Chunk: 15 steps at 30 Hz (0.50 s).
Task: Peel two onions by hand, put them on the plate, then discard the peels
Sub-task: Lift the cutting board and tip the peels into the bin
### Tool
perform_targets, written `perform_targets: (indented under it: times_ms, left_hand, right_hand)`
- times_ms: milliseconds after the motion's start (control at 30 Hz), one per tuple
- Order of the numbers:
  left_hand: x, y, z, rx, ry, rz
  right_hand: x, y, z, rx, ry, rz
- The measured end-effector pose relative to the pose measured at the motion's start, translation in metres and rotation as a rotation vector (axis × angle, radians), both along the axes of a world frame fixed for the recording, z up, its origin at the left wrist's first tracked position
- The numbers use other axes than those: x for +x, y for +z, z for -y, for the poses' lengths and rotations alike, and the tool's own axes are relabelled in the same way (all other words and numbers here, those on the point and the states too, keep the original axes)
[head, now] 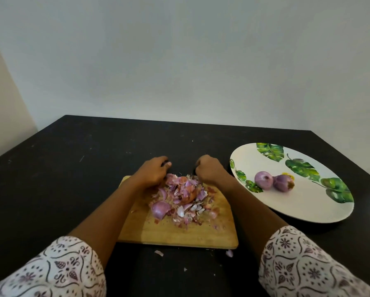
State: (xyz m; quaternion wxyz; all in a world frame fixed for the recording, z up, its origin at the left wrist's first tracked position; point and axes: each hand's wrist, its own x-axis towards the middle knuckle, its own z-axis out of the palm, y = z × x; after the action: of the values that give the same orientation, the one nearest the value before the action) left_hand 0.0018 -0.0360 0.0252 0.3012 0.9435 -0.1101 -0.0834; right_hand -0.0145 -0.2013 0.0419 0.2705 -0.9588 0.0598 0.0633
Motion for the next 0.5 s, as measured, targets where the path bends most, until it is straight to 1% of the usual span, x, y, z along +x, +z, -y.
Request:
perform_targets:
  times_ms: [67,133,233,333,400,500]
  left_hand:
    - [-0.001,0.002,0.004,0.026,-0.045,0.045]
    - [-0.001,0.004,0.007,0.032,-0.089,0.042]
    - [-0.002,0.007,0.006,0.017,-0.131,0.037]
    - [-0.006,0.009,0.003,-0.046,-0.125,0.099]
    - [-0.011,0.01,-0.001,-0.081,-0.133,0.132]
    - [-0.023,0.012,-0.008,-0.125,-0.192,0.112]
  right_hand:
    - [-0.001,0.0,-0.007,0.06,0.083,-0.014]
    - [-0.003,0.001,-0.015,0.136,0.155,-0.029]
    - [-0.005,0.001,-0.019,0.247,0.157,-0.018]
    - [-0.009,0.0,-0.015,0.347,0.148,0.032]
    - [-0.015,0.001,-0.01,0.375,0.201,0.056]
    - [-0.024,0.003,-0.001,0.385,0.316,0.026]
